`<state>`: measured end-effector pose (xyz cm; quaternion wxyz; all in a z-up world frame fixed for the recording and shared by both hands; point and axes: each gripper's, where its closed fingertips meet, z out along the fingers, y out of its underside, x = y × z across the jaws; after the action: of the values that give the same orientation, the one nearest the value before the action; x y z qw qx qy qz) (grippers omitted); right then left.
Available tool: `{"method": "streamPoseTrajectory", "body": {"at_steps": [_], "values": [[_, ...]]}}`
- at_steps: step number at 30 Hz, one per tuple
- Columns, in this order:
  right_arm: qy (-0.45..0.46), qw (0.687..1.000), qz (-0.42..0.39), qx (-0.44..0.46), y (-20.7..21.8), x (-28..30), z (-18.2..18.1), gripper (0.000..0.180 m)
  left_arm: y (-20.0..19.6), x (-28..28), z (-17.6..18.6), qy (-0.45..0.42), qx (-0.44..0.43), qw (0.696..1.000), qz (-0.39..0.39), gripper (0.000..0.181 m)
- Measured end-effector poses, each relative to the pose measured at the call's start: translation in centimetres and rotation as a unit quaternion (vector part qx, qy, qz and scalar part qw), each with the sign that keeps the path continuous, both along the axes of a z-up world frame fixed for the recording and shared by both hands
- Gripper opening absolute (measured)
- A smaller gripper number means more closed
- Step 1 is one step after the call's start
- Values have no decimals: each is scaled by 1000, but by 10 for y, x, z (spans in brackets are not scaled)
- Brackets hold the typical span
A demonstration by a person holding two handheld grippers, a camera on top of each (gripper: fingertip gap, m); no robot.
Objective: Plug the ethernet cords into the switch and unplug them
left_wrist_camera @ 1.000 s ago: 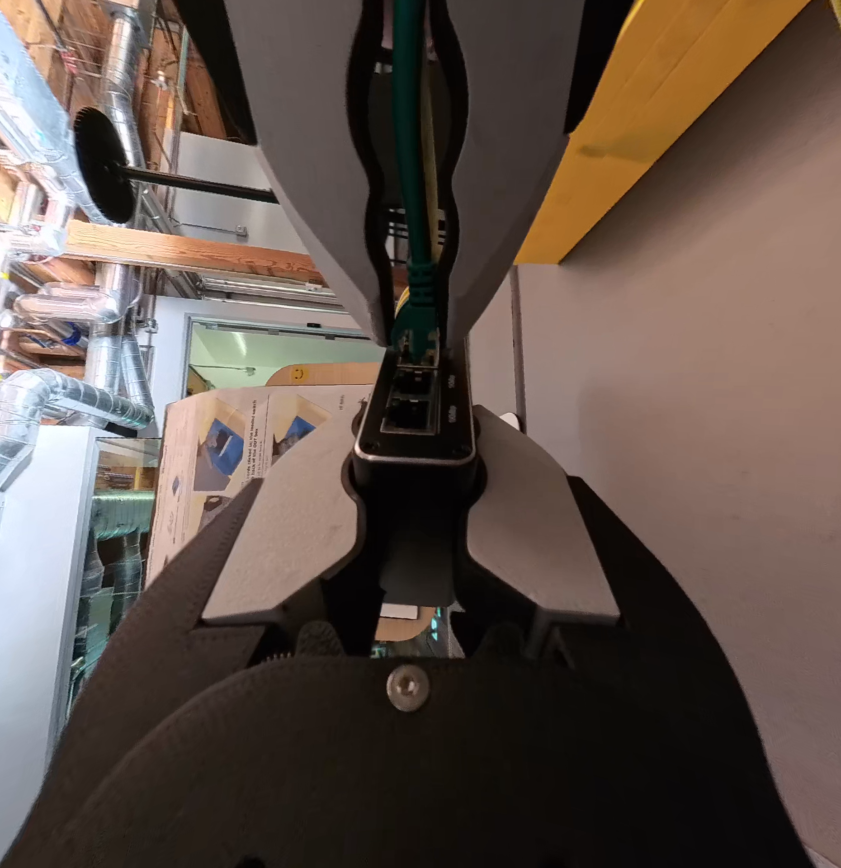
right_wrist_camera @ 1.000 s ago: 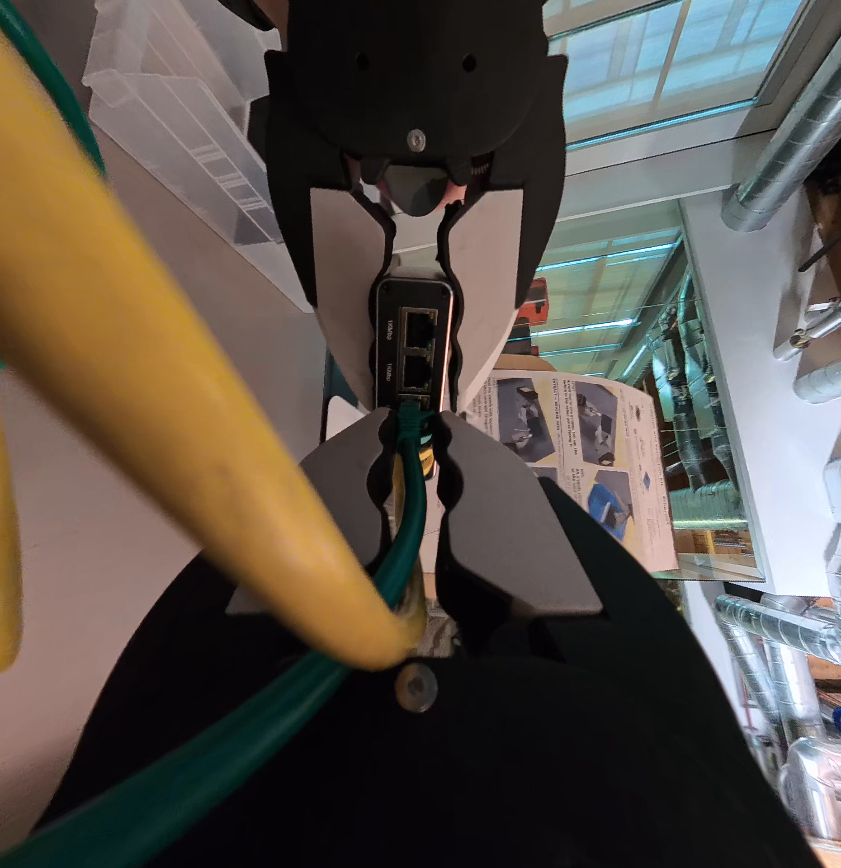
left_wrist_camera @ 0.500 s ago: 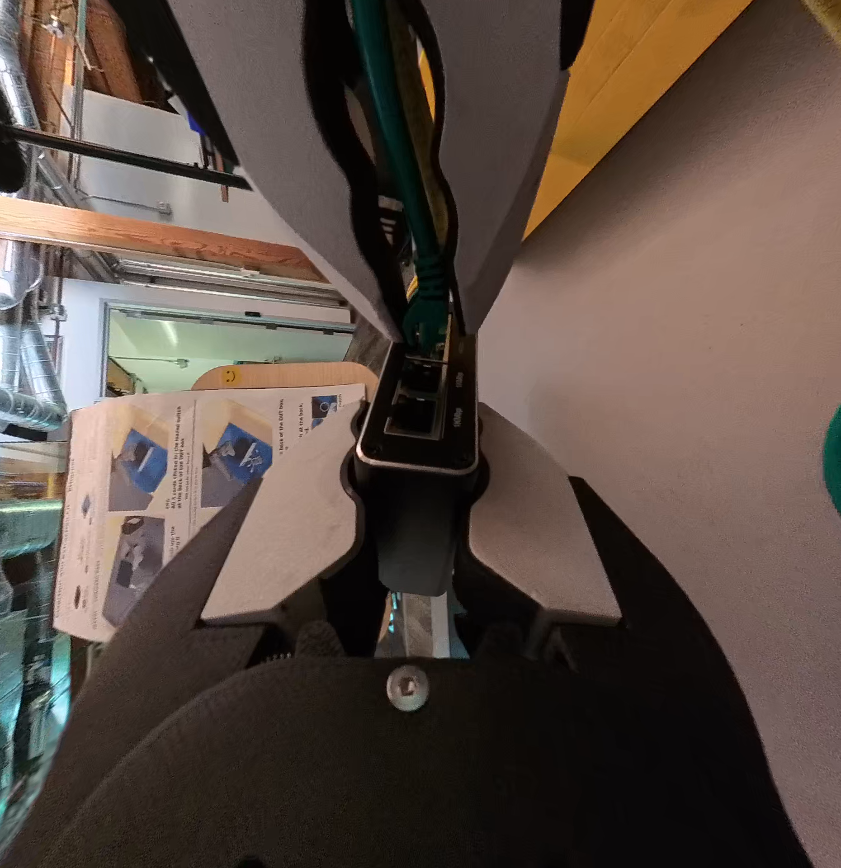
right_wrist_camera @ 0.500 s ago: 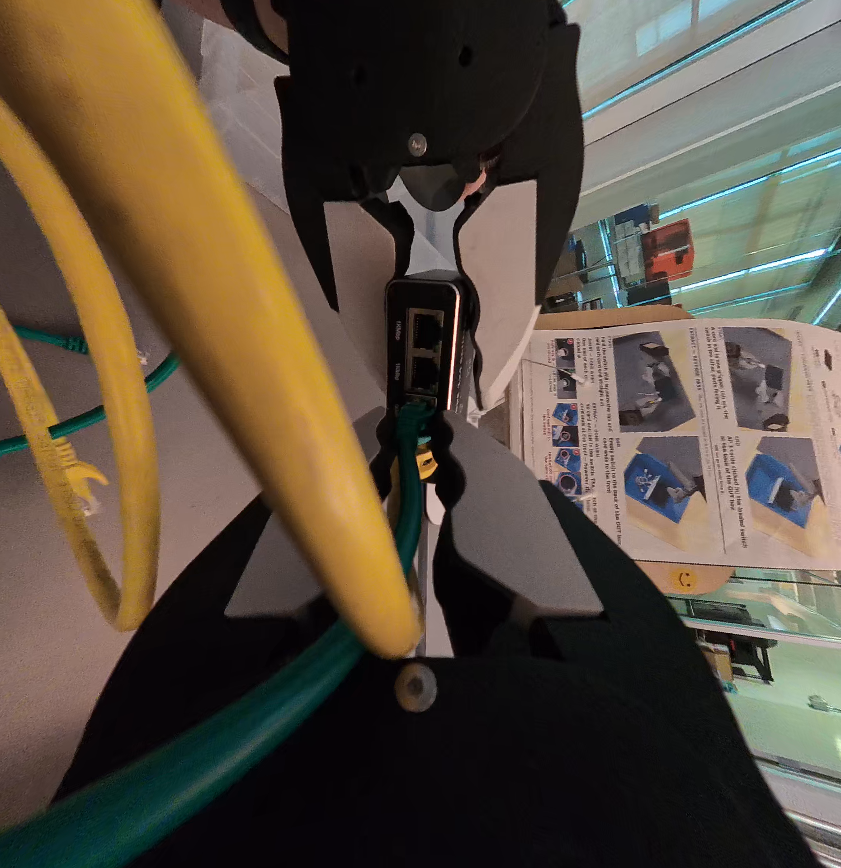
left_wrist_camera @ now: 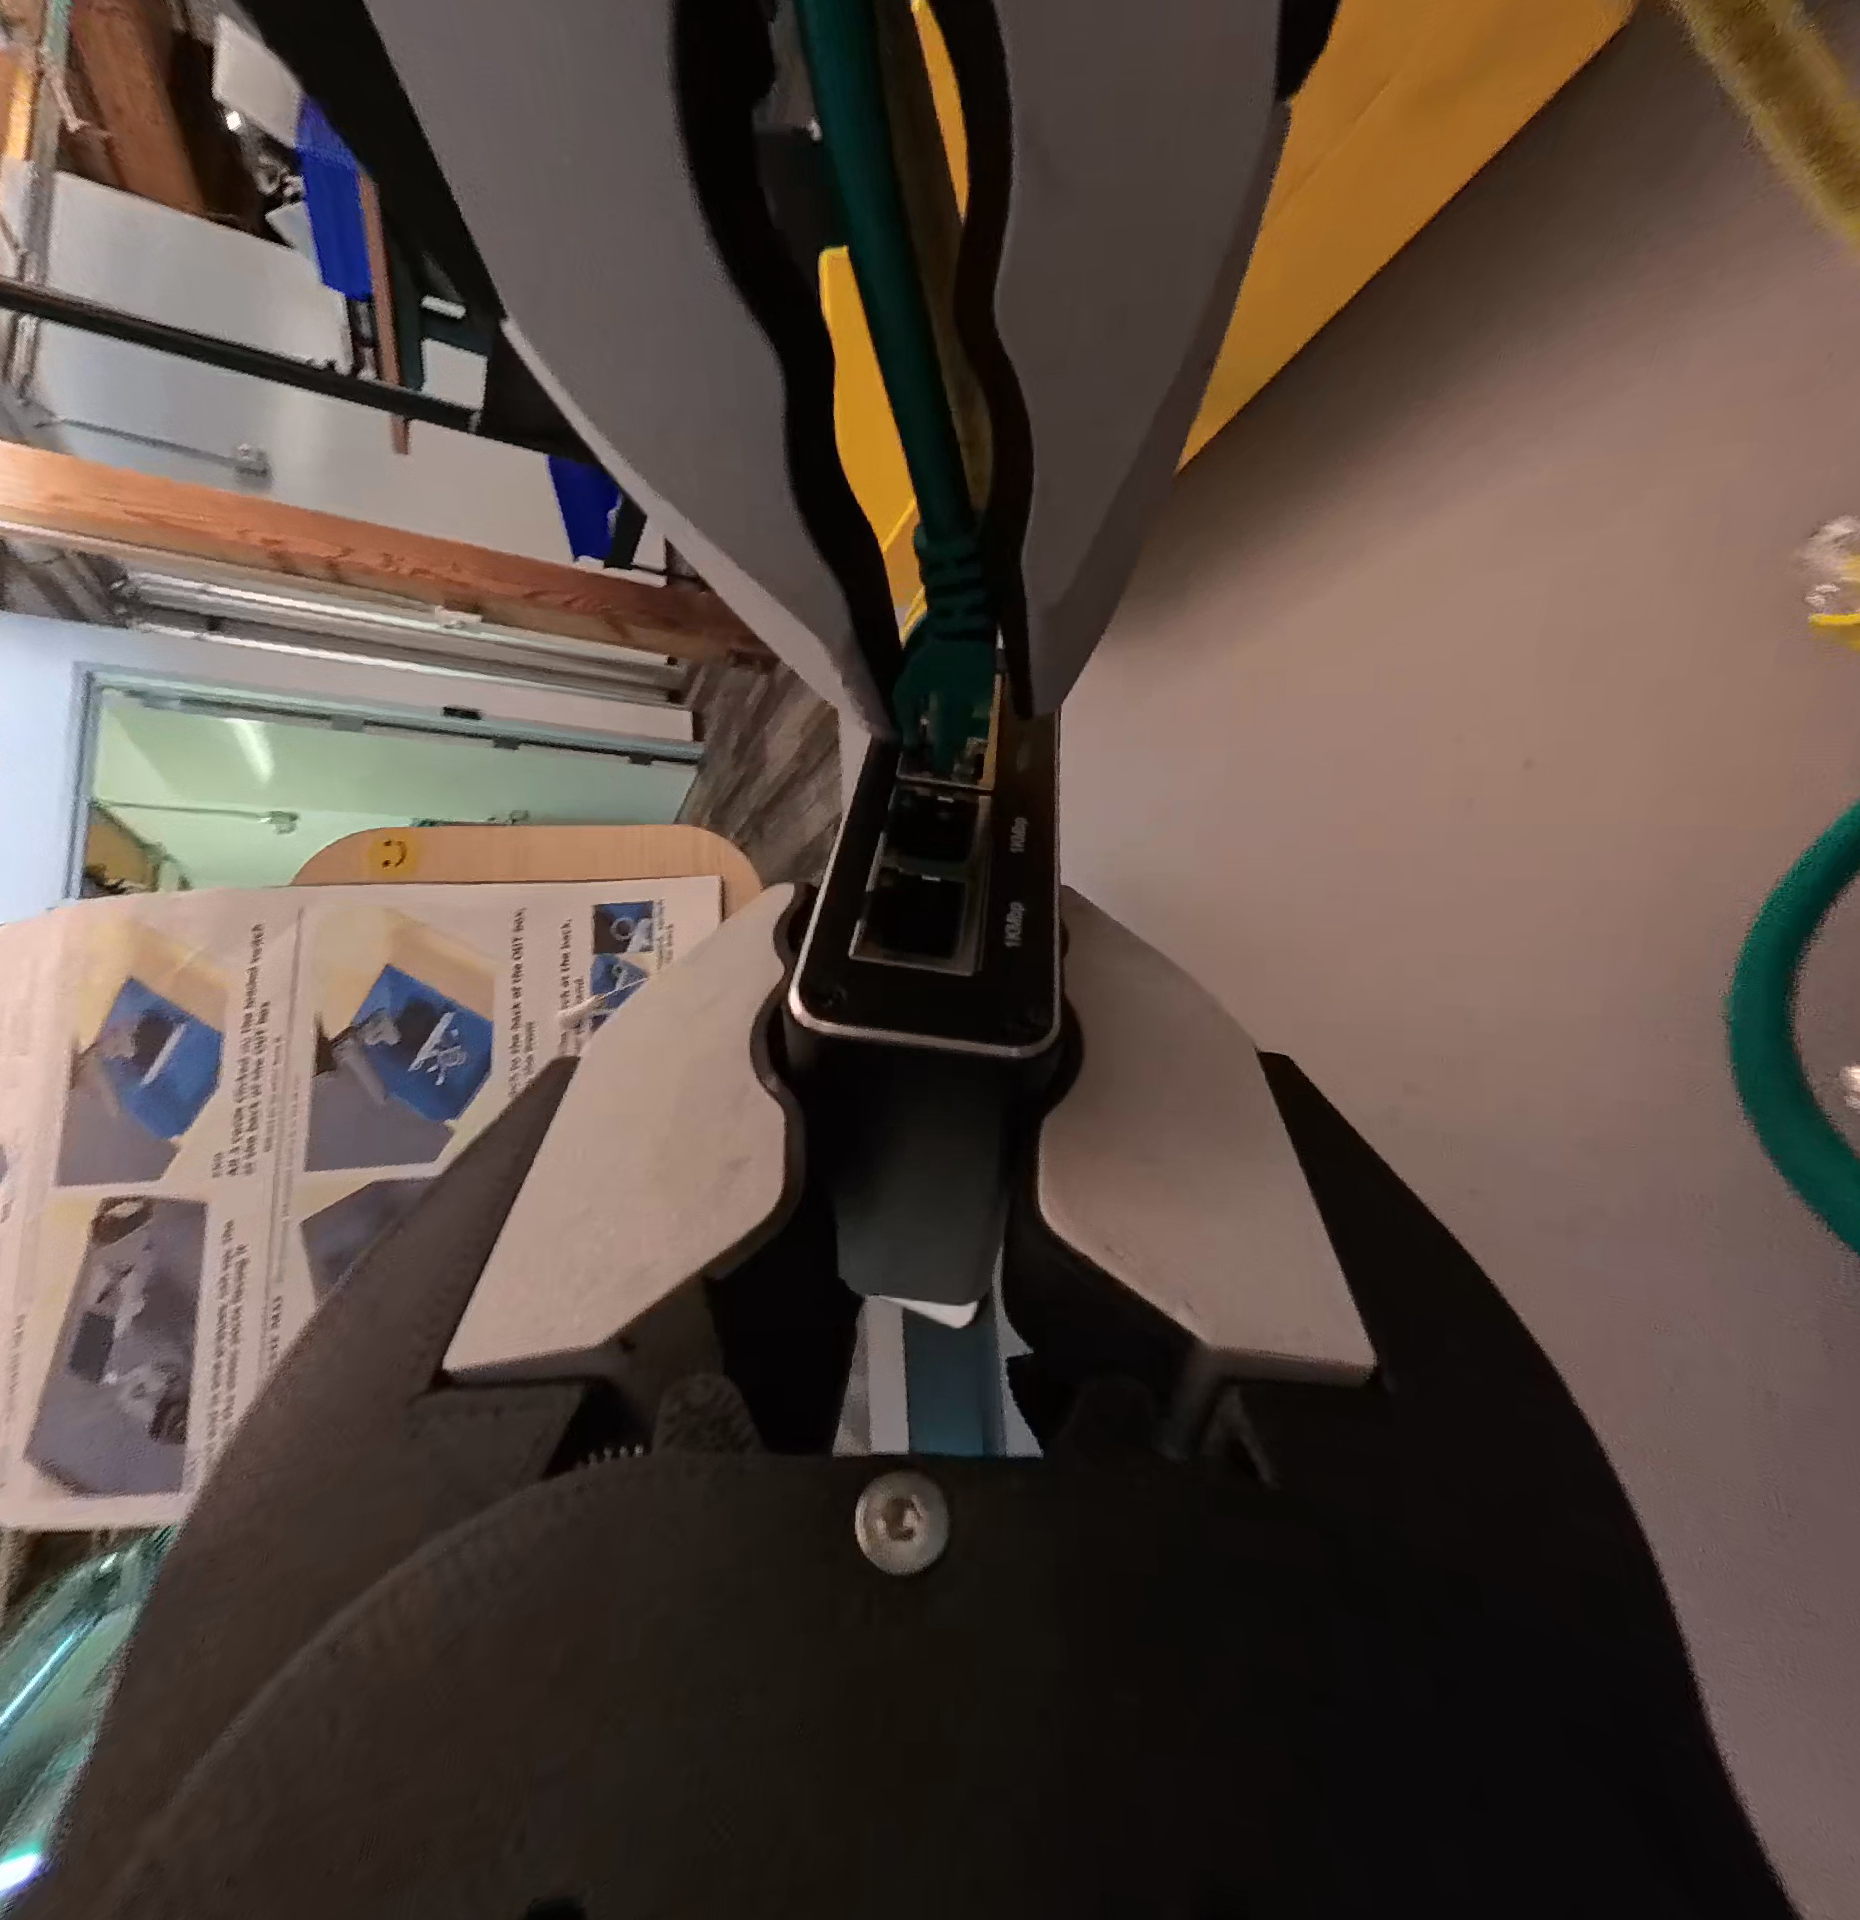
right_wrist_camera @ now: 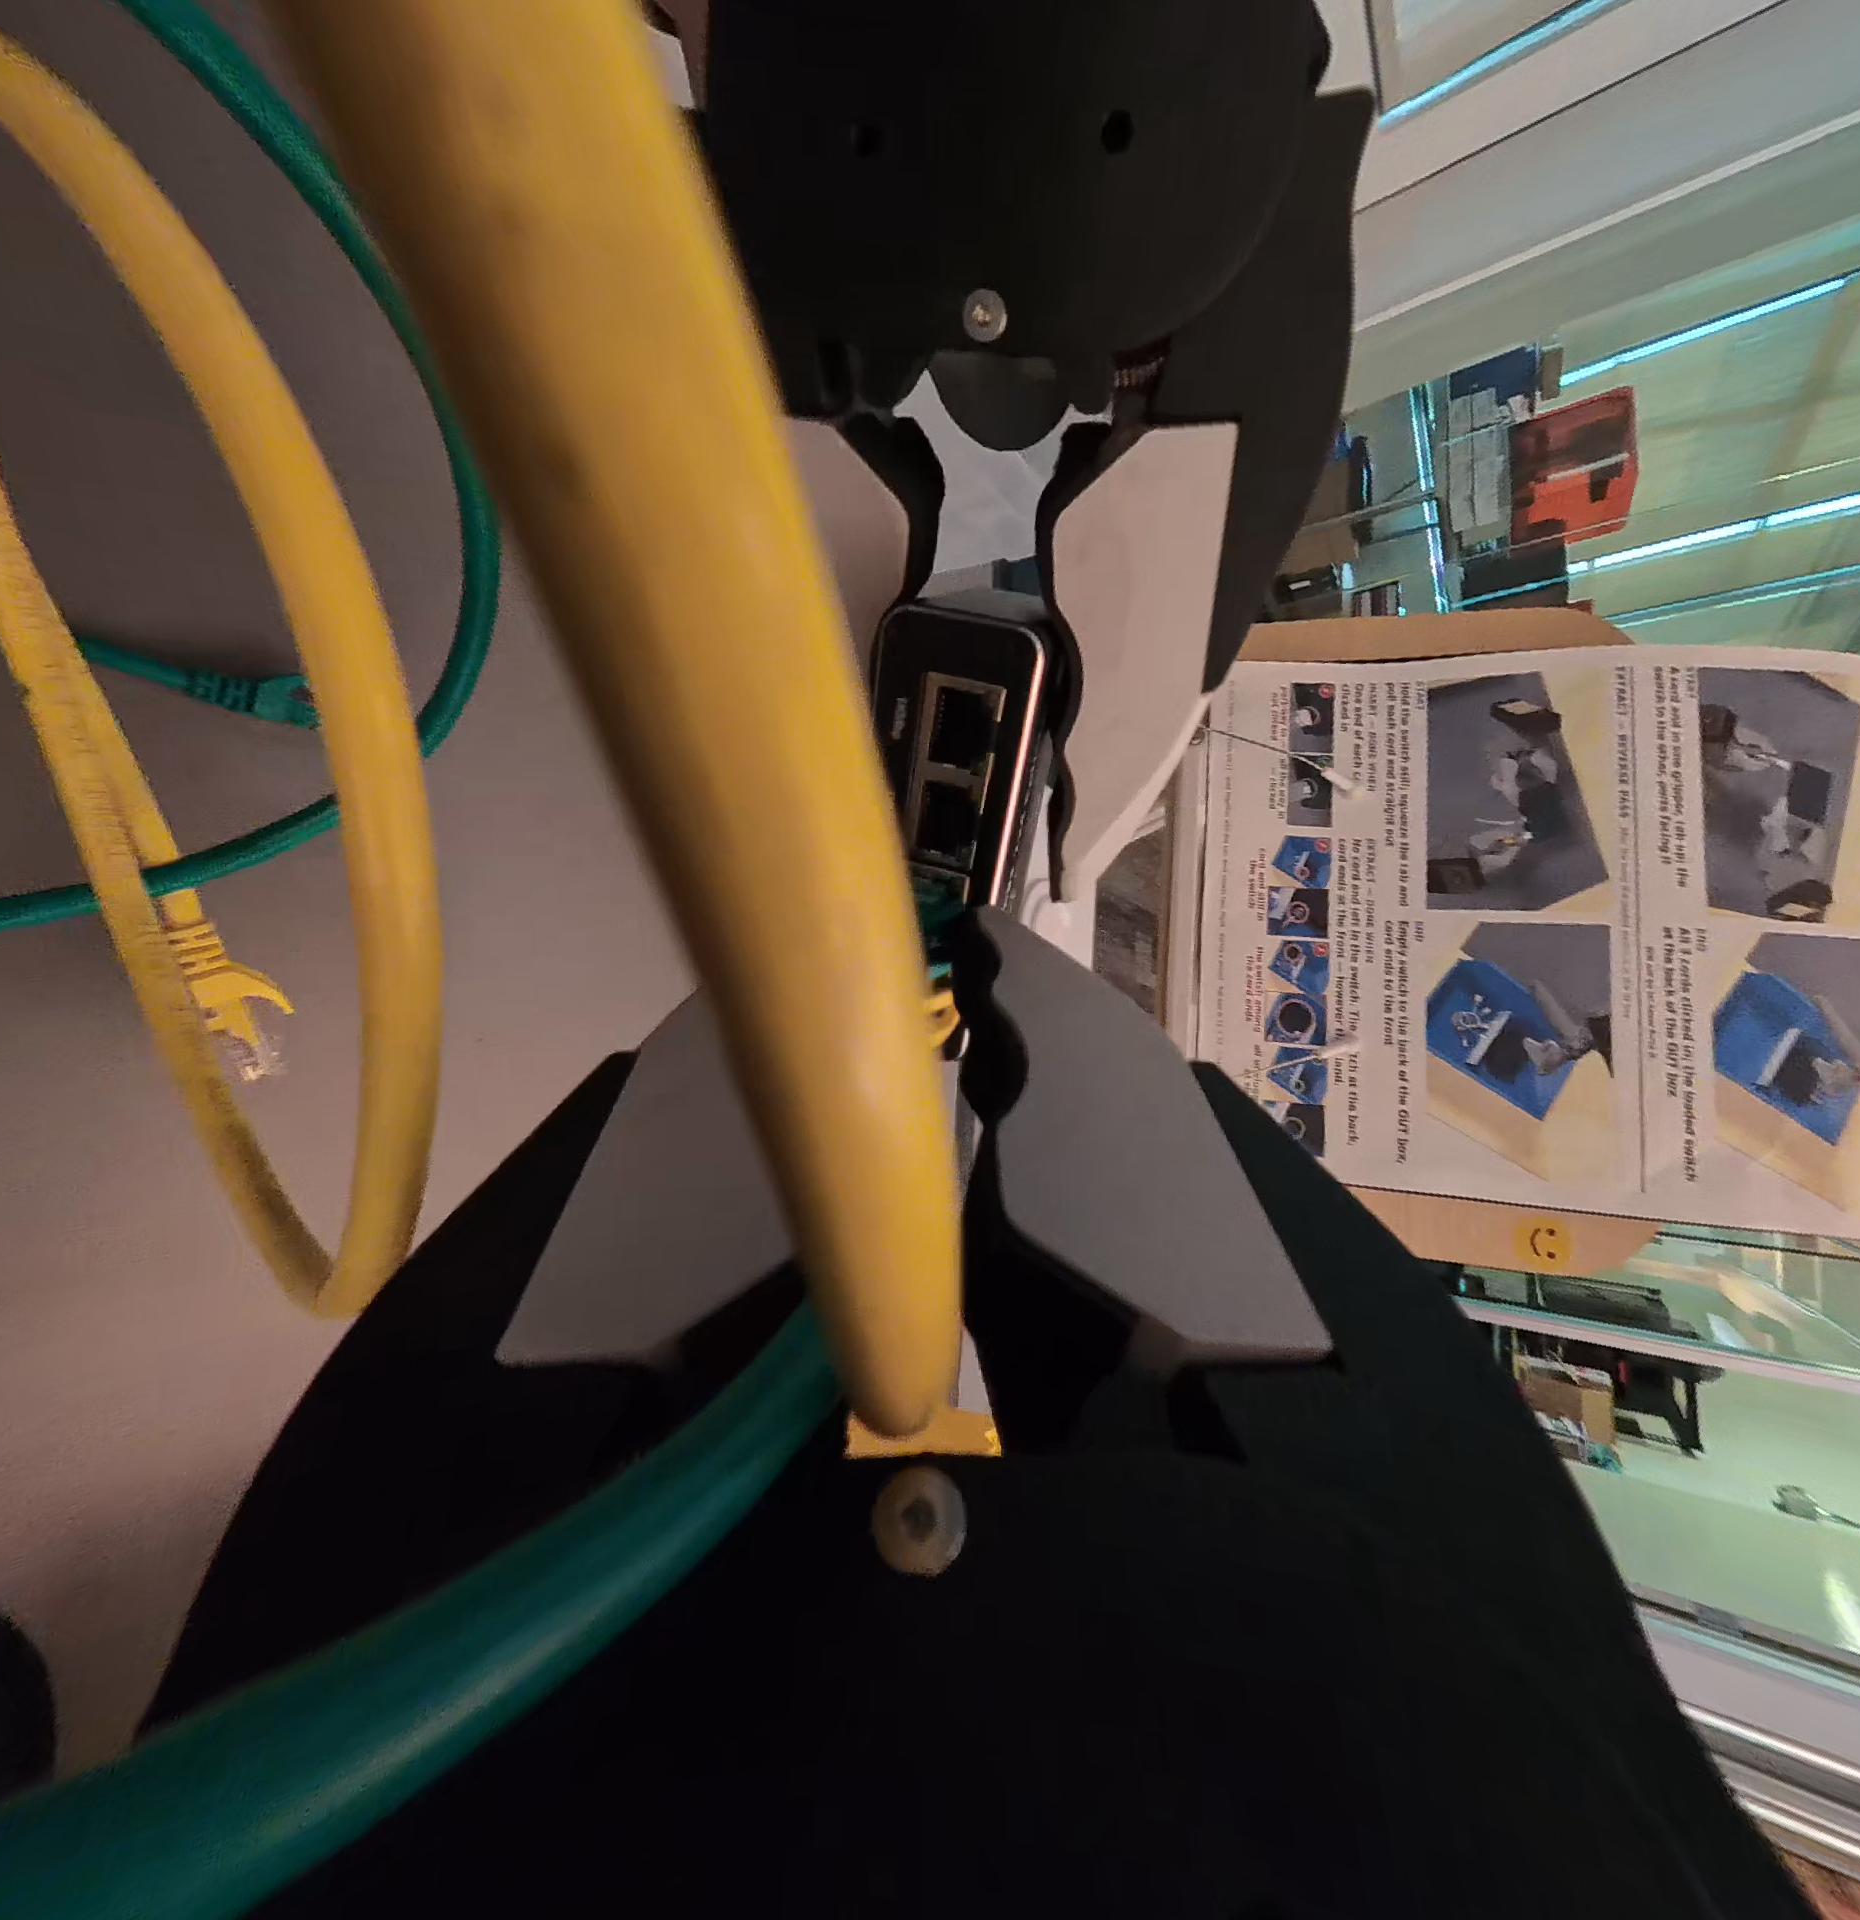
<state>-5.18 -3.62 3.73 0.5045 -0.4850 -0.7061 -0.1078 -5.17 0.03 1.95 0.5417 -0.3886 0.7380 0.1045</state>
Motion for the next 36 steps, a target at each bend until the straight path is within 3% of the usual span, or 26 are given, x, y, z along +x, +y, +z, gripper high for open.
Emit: {"method": "streamPoseTrajectory", "body": {"at_steps": [1, 3, 4, 5, 7, 12, 15, 22, 24, 29, 31, 36], "values": [[-4, 1000, 2, -9, -2, 0, -2, 16, -2, 0, -2, 3, -12, 1000, -3, 39], [-7, 1000, 5, -10, -5, 1, -2, 18, 4, -3, -2, 6, -4, 1000, 12, 38], [-35, 995, 54, -74, -27, -3, -15, 18, 26, -16, 11, -12, 39, 996, 75, 38], [-26, 997, 57, -54, -28, -10, -11, 18, 39, -32, 18, -13, 48, 994, 101, 39], [-2, 999, 52, 9, -18, -14, 4, 18, 32, -46, 31, -37, 5, 995, 91, 37], [65, 991, 109, 40, -37, -23, 32, 15, 28, -38, 33, -53, 4, 996, 68, 38], [16, 995, 72, 64, -22, -17, 19, 17, 34, -43, 35, -48, 55, 994, 83, 37], [-50, 996, 37, 66, 18, -12, -28, 20, 59, -46, 0, 22, 65, 990, 121, 37], [-66, 995, 4, 75, 32, -7, -35, 34, 61, -47, 0, 12, 52, 991, 120, 37], [-31, 993, -10, 117, 38, 0, -13, 44, 58, -52, 13, -24, 41, 993, 105, 37], [-4, 989, -4, 149, 38, -3, -1, 57, 48, -44, 14, -32, 38, 996, 76, 37], [29, 977, 2, 213, 43, 1, 16, 60, 34, -35, 23, -53, 41, 997, 47, 37]]}}
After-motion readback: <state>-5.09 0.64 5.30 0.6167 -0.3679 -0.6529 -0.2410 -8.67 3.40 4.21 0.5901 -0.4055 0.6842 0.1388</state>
